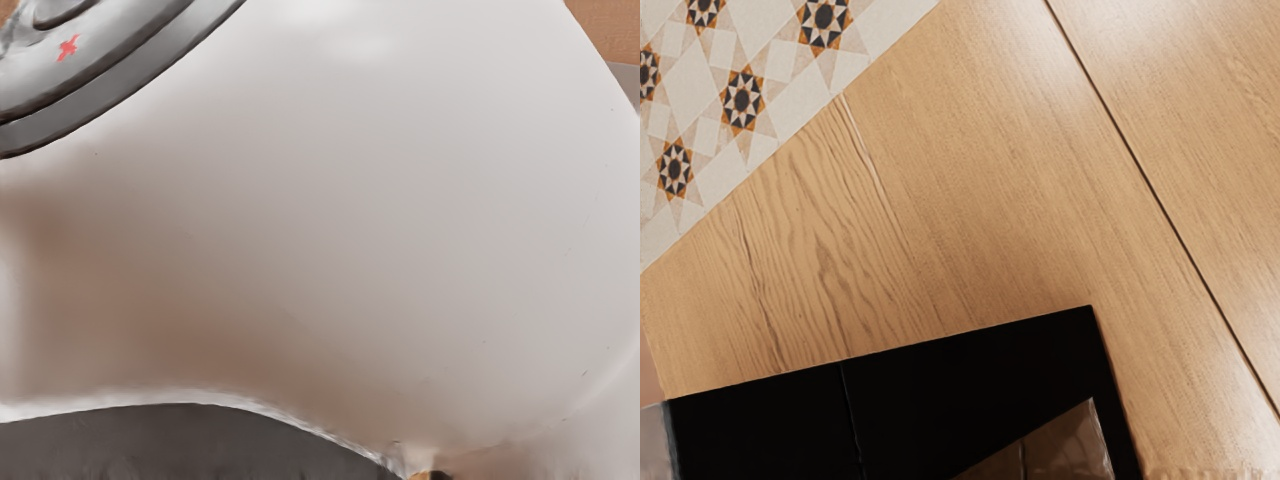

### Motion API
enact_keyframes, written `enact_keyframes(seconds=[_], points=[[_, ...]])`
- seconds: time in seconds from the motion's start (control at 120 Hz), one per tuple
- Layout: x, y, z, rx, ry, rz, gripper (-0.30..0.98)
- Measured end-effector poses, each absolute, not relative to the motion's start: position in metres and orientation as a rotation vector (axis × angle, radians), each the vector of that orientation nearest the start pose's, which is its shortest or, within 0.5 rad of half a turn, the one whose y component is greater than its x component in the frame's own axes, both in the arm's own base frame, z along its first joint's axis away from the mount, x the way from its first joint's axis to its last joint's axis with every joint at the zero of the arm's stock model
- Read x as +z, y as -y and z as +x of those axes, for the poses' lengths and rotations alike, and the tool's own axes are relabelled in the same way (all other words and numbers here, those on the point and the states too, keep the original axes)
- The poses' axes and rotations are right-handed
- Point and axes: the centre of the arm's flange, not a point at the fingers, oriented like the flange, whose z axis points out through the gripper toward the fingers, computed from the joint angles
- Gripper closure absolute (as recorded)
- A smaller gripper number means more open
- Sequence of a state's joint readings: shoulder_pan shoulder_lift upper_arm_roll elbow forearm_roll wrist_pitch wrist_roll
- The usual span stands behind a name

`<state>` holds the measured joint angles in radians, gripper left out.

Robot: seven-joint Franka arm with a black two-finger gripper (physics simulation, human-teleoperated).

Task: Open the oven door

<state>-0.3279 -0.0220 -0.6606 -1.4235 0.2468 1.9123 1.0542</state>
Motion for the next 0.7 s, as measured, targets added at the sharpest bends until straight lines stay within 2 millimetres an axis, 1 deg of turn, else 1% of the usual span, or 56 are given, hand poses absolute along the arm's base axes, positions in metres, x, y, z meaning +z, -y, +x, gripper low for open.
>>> enact_keyframes(seconds=[0.233, 0.308, 0.375, 0.425, 0.467, 0.517, 0.55, 0.592, 0.633, 0.7], points=[[0.745, 0.417, 0.397, -0.655, -2.299, -1.457, 0.00], [0.744, 0.404, 0.423, -0.651, -2.291, -1.479, 0.00], [0.741, 0.383, 0.438, -0.619, -2.264, -1.502, 0.00], [0.736, 0.358, 0.439, -0.574, -2.224, -1.529, 0.00], [0.732, 0.338, 0.429, -0.549, -2.197, -1.546, 0.00], [0.725, 0.331, 0.413, -0.546, -2.209, -1.537, 0.00], [0.720, 0.323, 0.405, -0.545, -2.211, -1.539, 0.00], [0.718, 0.314, 0.396, -0.559, -2.207, -1.539, 0.00], [0.715, 0.310, 0.392, -0.572, -2.210, -1.534, 0.00], [0.705, 0.308, 0.393, -0.579, -2.225, -1.525, 0.00]])
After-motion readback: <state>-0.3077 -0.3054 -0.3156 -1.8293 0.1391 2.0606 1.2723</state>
